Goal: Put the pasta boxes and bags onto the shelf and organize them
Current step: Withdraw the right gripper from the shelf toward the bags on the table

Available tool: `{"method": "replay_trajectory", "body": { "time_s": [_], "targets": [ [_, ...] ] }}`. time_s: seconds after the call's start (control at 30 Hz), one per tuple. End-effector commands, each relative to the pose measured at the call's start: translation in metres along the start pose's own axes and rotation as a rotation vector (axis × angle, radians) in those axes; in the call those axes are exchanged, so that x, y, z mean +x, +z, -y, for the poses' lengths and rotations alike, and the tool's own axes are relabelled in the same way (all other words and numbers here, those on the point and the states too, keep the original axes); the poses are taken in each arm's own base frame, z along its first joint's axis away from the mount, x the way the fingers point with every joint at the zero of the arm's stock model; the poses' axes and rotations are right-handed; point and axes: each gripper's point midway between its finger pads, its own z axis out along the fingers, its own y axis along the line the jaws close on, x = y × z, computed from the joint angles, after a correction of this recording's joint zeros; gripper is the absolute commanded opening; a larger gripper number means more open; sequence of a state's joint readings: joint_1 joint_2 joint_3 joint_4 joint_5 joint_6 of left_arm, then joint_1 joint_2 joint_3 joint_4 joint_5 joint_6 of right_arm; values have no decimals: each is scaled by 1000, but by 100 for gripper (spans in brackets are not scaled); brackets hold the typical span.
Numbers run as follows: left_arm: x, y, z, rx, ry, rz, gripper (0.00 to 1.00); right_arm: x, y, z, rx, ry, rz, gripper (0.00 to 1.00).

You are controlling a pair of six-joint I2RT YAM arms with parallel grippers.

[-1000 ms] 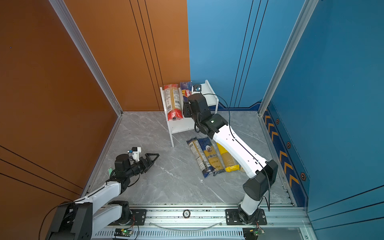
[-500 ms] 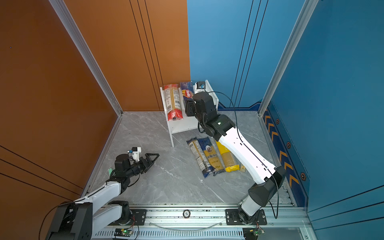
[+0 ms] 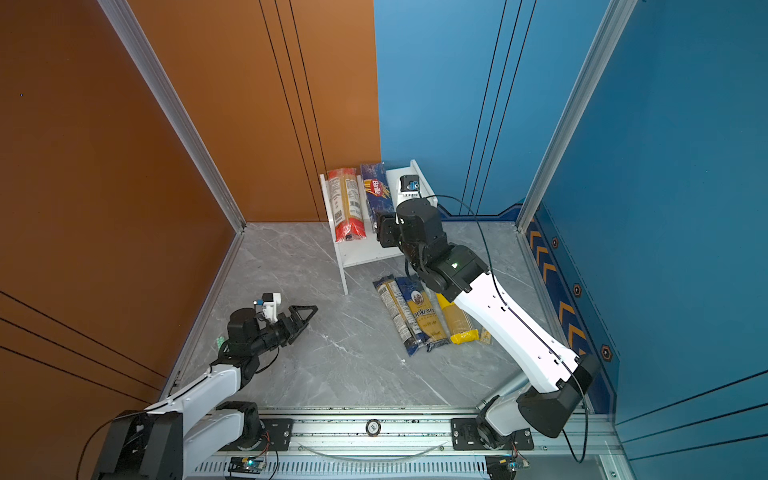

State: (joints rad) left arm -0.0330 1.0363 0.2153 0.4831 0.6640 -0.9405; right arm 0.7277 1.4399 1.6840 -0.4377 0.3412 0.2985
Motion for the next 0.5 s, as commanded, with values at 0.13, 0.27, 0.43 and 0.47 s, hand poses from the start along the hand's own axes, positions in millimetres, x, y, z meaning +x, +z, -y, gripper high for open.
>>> {"method": "replay_trajectory", "body": {
  "time_s": [0.13,0.27,0.43,0.47],
  "targets": [
    [-1,-5,11,41,1,13,98,9,-34,14,-1,-43,-22,65],
    [-2,-7,13,46,2,25,98,18,-46,20,-4,-50,-37,65],
    [-2,-7,16,53,-1,21,98,29,-56,25,-10,-58,-57,65],
    [-2,-7,16,55,-1,22,98,32,-58,26,-14,-60,-62,65]
  ]
}}
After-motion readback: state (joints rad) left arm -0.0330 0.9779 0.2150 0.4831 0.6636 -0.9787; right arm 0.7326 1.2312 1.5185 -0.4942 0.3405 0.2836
